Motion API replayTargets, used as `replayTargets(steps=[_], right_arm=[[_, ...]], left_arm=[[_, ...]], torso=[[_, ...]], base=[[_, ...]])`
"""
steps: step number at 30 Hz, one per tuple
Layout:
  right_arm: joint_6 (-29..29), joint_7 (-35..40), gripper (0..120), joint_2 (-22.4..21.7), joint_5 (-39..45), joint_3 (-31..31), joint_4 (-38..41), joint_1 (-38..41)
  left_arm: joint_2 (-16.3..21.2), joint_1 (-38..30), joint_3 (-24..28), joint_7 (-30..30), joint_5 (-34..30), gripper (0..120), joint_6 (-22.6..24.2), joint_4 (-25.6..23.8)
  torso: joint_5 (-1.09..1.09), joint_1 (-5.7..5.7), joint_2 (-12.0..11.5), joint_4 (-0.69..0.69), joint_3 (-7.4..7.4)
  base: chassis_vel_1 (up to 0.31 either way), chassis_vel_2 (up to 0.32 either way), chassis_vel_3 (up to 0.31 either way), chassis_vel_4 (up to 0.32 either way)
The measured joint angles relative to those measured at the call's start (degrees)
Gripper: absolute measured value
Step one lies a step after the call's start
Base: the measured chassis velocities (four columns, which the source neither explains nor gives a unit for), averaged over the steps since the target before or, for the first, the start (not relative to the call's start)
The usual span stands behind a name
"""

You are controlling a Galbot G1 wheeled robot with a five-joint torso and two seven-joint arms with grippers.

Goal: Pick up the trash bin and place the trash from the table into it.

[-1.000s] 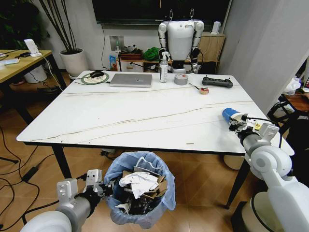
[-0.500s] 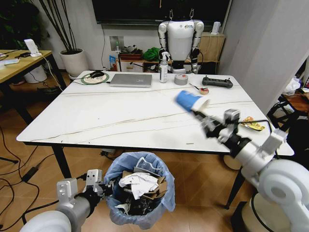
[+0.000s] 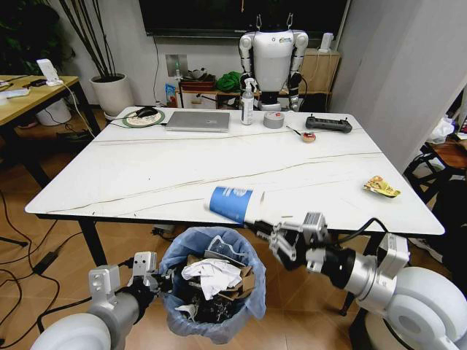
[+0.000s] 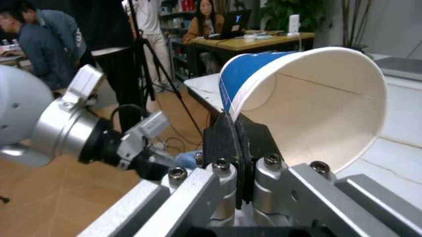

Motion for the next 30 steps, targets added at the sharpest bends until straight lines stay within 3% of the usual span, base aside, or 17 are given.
replayTargets(steps=[8,9,13,24,30], right_arm=[[-1.3,-0.3,0,0.1,-3.7,-2.2,1.3,-1.7],[-1.7,0.5,9,0.1,-4.9,-2.8,1.7,-2.4],[-1.6,1.0,18,-0.2,-6.8,-3.2,1.9,-3.6],[1.0,4.4,61,0.6,-8.6,-0.1,0.3,-4.6],[2.5,15.3,83,5.2,-8.5,2.0,0.1,-4.6]], left_arm=[[0.3,-0.7,2.5,-1.2,0.0,2,0.0,1.0],[0.3,-0.9,2.8,-1.6,0.0,2,0.0,1.0],[0.2,-0.9,3.1,-1.8,0.0,2,0.0,1.0],[0.1,0.4,2.5,-1.8,0.3,2,0.0,-0.5],[-0.4,1.9,1.3,-1.7,0.5,2,0.0,-0.6]], torso=[[0.01,0.0,0.0,0.01,0.0],[0.0,0.0,0.0,0.01,0.0],[0.01,0.0,0.0,0.01,0.0],[0.01,0.0,0.0,0.01,0.01],[0.01,0.01,0.0,0.01,0.01]], base=[[0.0,0.0,0.0,0.0],[0.0,0.0,0.0,0.0],[0.0,0.0,0.0,0.0],[0.0,0.0,0.0,0.0],[0.0,0.0,0.0,0.0]])
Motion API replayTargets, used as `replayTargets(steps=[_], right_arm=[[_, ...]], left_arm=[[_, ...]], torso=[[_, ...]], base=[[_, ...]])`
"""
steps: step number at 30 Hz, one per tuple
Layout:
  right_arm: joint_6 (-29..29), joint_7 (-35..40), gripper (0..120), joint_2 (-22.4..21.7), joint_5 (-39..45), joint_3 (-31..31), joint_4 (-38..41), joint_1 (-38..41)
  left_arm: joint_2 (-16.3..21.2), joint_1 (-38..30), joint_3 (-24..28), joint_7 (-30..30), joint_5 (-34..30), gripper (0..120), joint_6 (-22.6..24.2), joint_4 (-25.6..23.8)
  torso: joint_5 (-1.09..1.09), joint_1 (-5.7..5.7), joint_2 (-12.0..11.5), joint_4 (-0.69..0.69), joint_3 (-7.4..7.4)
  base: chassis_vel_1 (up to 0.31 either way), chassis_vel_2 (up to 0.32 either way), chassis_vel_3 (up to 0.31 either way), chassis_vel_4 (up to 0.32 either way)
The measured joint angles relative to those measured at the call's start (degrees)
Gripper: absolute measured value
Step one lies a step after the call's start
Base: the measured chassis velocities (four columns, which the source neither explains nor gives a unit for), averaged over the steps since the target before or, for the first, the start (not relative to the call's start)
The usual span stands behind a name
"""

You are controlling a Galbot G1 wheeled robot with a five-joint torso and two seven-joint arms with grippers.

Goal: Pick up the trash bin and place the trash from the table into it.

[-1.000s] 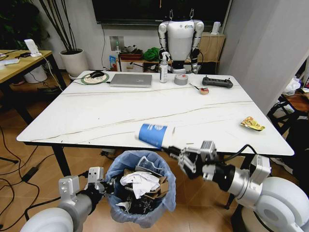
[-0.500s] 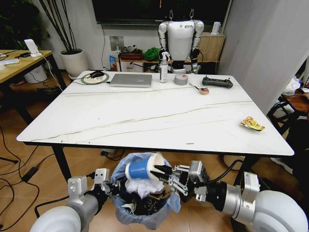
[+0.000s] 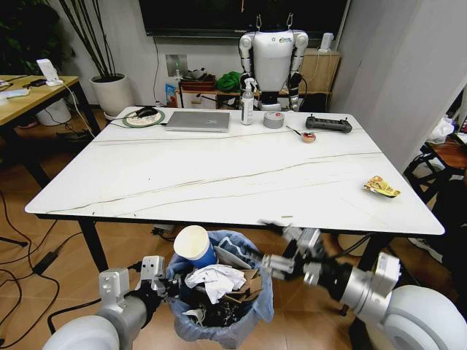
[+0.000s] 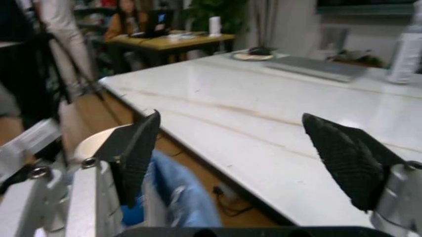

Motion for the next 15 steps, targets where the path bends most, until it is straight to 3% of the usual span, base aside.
replayTargets(steps=[5,8,10,15], right_arm=[[2.4,4.4,98,6.1,-3.2,2.4,-0.9,-1.3],[3.4,5.4,100,11.0,-6.5,3.8,-1.3,-2.7],[3.6,6.3,100,16.9,-9.4,4.8,-1.4,-4.0],[3.6,6.8,100,22.9,-12.1,5.5,-1.5,-5.1]], left_arm=[[-0.2,0.8,-0.6,0.1,0.0,2,0.0,0.0],[-0.2,1.0,-0.9,0.2,-0.1,2,0.0,0.0],[0.0,1.1,-1.3,0.2,-0.4,2,0.0,0.0],[0.5,1.2,-1.5,0.3,-0.8,2,0.0,-0.1]], torso=[[0.0,0.0,0.0,-0.01,0.0],[-0.01,0.0,0.0,-0.01,0.0],[0.0,0.0,0.0,-0.01,0.0],[-0.01,0.0,0.0,-0.01,0.0]], base=[[0.0,0.0,0.0,0.0],[0.0,0.0,0.0,0.0],[0.0,0.0,0.0,0.0],[0.0,0.0,0.0,0.0]])
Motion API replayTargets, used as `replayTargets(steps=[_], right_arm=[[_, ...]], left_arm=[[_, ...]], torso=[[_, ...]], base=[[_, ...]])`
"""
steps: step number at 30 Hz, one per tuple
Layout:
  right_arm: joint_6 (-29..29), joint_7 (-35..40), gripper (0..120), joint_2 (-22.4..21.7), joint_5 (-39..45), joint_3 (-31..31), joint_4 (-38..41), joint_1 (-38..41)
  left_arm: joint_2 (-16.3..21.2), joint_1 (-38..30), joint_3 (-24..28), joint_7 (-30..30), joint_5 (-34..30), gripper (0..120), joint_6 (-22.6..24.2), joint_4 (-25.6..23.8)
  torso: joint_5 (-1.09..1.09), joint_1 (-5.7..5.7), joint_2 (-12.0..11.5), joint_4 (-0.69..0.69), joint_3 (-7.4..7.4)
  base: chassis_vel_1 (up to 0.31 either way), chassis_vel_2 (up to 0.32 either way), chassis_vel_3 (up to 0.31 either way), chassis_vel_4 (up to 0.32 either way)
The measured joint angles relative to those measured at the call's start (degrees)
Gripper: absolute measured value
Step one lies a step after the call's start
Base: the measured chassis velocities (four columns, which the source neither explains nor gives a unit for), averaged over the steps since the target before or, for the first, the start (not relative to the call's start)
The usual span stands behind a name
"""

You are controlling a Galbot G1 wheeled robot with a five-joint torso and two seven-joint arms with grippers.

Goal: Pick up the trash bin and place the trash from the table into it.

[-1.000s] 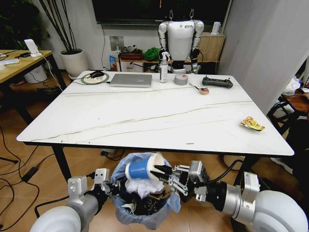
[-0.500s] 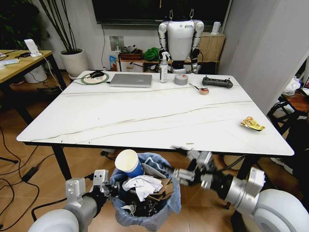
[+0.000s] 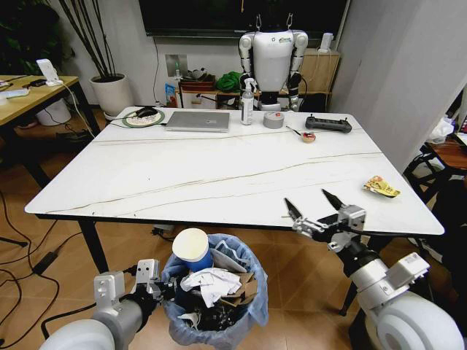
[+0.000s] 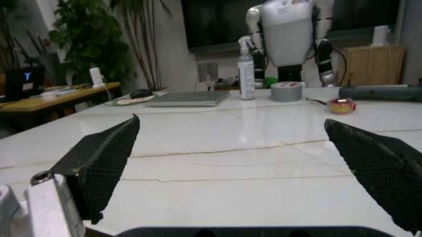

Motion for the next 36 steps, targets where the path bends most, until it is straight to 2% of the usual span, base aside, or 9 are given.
replayTargets(steps=[4,11,28,30,31,33,34,36], right_arm=[[0.0,-0.4,100,1.7,-0.7,0.1,0.0,-0.7],[-0.1,-3.1,100,1.9,-0.2,2.6,-0.3,-1.0],[-0.8,-3.0,100,0.6,2.1,3.5,-1.7,0.0],[-3.2,3.8,100,-1.0,3.8,3.2,-3.1,2.6],[-3.2,3.8,100,-1.0,3.8,3.2,-3.1,2.6],[-7.7,12.5,100,-2.2,8.8,2.5,-4.0,5.2],[-9.8,17.3,100,-2.7,13.3,2.1,-4.4,6.8],[-14.7,30.7,100,-4.7,30.8,1.2,-5.0,12.0]], left_arm=[[0.4,-0.1,0.0,0.2,-0.4,2,0.0,0.0],[0.4,-0.3,0.0,1.2,-0.1,2,0.0,0.0],[0.0,-0.5,0.0,2.3,0.1,2,0.0,0.0],[-0.1,-0.4,-0.1,2.3,0.1,2,0.0,0.0],[-0.1,-0.4,-0.1,2.3,0.1,2,0.0,0.0],[-0.1,-0.3,-0.1,2.3,0.2,2,0.0,0.0],[-0.1,-0.2,0.0,2.3,0.2,2,0.0,0.0],[-0.4,-0.3,0.2,2.4,0.8,2,0.0,0.0]], torso=[[-0.01,0.0,0.0,0.0,0.0],[-0.01,0.0,0.0,0.01,0.0],[0.01,-0.02,0.0,0.01,-0.01],[0.04,-0.01,0.0,-0.01,0.0],[0.04,-0.01,0.0,-0.01,0.0],[0.02,0.0,0.0,-0.01,0.01],[0.09,0.0,0.0,-0.02,0.01],[0.03,-0.01,0.0,0.01,0.0]], base=[[0.0,0.0,0.0,0.0],[-0.055,-0.044,0.051,0.054],[-0.213,-0.213,0.216,0.216],[-0.195,-0.225,0.186,0.203],[-0.195,-0.225,0.146,0.186],[-0.111,-0.16,0.121,0.096],[-0.026,-0.088,0.096,0.007],[-0.013,-0.044,0.017,0.032]])
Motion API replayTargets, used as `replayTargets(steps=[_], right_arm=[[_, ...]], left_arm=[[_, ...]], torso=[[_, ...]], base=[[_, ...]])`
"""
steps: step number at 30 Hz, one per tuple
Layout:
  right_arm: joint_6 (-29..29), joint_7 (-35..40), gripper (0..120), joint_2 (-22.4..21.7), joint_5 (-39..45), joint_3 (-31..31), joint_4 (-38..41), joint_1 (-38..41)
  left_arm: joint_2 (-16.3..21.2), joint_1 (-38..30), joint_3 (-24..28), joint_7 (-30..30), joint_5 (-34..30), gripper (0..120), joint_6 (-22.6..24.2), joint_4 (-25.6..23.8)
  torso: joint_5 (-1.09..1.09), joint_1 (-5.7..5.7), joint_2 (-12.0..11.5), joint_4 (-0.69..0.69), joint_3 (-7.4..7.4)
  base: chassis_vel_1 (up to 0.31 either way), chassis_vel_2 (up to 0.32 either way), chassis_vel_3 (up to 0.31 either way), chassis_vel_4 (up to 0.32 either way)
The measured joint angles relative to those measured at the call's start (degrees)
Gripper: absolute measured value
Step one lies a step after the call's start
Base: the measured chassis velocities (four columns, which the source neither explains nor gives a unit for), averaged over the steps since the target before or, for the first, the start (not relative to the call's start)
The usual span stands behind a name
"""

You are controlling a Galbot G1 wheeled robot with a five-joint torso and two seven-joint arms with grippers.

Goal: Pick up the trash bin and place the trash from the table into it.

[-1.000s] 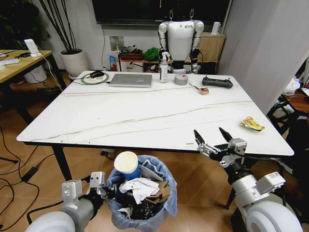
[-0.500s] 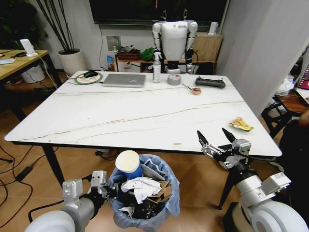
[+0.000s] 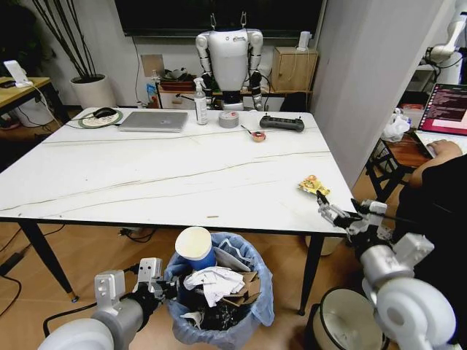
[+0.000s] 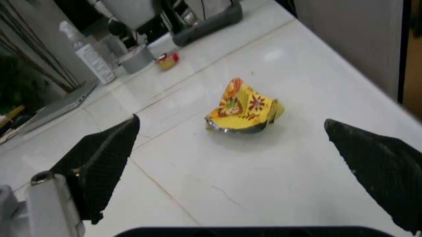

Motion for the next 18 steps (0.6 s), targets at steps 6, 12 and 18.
replayTargets(steps=[6,12,18], right_arm=[[-1.4,6.8,100,-4.1,6.9,-1.4,-5.8,8.1],[-1.7,7.2,100,-7.0,6.8,-2.5,-9.9,12.3],[-3.0,8.4,100,-8.1,7.2,-3.3,-11.8,13.3]], left_arm=[[-0.6,-0.2,0.3,0.1,0.5,2,0.0,0.0],[-0.8,-0.6,0.3,0.2,0.6,2,0.0,0.2],[-1.1,-1.1,0.5,0.2,0.7,2,0.0,0.9]], torso=[[-0.02,0.0,0.0,0.01,0.0],[0.0,0.01,0.0,0.01,0.01],[0.0,0.01,0.0,-0.02,0.0]], base=[[0.061,0.044,-0.042,-0.033],[0.01,0.004,-0.005,-0.004],[0.0,0.0,0.0,0.0]])
